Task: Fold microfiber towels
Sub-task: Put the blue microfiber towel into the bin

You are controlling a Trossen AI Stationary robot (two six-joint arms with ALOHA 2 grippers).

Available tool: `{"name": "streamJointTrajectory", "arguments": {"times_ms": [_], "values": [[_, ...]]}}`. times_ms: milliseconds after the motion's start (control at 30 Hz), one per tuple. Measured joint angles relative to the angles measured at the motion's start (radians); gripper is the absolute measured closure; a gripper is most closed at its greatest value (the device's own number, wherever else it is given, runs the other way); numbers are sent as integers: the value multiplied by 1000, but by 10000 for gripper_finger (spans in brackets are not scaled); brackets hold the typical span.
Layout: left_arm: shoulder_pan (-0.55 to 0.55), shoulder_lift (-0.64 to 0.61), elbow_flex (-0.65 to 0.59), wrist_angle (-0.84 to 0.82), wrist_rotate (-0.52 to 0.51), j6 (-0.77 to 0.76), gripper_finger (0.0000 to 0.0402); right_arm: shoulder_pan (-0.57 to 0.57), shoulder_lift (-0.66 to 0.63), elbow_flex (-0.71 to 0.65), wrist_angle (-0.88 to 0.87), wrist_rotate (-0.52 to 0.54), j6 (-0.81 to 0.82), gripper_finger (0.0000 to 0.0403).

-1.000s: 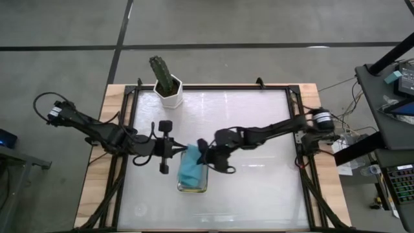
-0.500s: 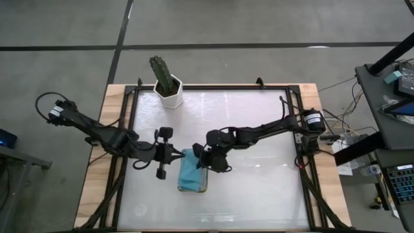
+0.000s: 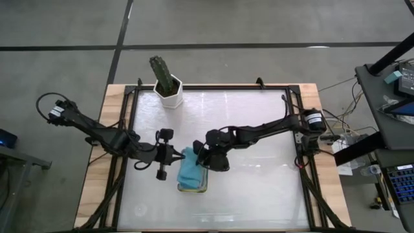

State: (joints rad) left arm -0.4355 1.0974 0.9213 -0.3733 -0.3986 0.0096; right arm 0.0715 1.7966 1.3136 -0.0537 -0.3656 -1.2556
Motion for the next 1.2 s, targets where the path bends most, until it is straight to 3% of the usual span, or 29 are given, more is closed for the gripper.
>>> {"name": "streamJointTrajectory", "arguments": {"times_ms": [167,333,467,600,733,833,1100,1200], "values": [[-4,20,-45,20,42,-39,401,0,-44,20,-46,1,34,254],[-5,59,-107,126,95,-57,401,0,-94,43,-186,3,89,251],[-5,91,-150,188,151,-59,401,0,-145,45,-162,50,296,265],[-7,132,-179,227,160,-70,401,0,-156,41,-96,63,613,299],[-7,174,-203,292,167,-80,401,12,-118,3,39,98,812,350],[-6,209,-206,312,170,-94,401,28,-64,-21,171,182,907,386],[-6,305,-207,373,165,-189,401,27,104,-25,340,346,1037,394],[-6,333,-208,360,167,-238,401,24,139,-25,346,350,1036,394]]}}
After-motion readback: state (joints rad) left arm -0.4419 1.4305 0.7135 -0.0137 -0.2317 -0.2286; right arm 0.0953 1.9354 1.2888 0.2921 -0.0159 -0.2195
